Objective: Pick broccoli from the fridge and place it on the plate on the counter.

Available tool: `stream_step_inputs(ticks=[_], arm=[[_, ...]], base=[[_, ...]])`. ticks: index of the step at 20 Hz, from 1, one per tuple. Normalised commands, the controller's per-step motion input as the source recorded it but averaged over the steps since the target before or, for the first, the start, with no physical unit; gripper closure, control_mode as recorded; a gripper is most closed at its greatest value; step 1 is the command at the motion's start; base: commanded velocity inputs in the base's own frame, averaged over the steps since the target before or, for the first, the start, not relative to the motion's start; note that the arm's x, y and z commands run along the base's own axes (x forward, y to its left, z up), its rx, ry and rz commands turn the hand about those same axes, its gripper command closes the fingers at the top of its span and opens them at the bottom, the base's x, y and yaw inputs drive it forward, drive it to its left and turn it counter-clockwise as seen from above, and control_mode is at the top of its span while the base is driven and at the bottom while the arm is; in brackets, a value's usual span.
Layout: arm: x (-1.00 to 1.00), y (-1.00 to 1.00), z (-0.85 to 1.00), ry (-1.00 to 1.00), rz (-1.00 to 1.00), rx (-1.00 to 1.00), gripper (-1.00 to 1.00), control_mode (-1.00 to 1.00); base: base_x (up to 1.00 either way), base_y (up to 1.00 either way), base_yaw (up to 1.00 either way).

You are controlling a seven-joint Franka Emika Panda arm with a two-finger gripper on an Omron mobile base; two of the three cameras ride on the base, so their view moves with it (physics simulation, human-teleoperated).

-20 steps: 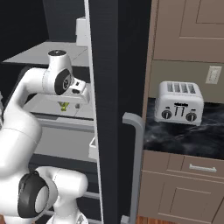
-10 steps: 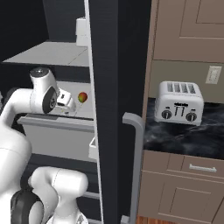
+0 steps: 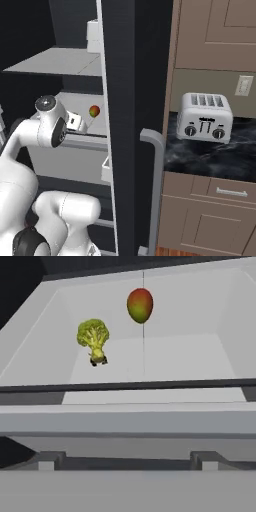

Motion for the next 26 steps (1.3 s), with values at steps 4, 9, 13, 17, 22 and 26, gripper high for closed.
stream_step_inputs(ticks=[4,9,13,17,22,26], arm=[[0.28,0.29,0.27,-0.02,0.01,-0.15,-1.00,-1.00],[0.58,0.32,0.01,0.04,0.00,-0.10,-1.00,-1.00],[0.56,0.30,0.00,0.00,0.01,0.00,-1.00,-1.00],[0.45,0.03,-0.21,0.00,0.02,0.00,-1.00,-1.00],[0.34,0.00,-0.31,0.00,0.02,0.00,-1.00,-1.00],[0.42,0.13,-0.15,0.00,0.00,0.00,-1.00,-1.00]], base=[[0.00,0.00,0.00],[0.00,0.00,0.00],[0.00,0.00,0.00],[0.00,0.00,0.00],[0.00,0.00,0.00],[0.00,0.00,0.00]])
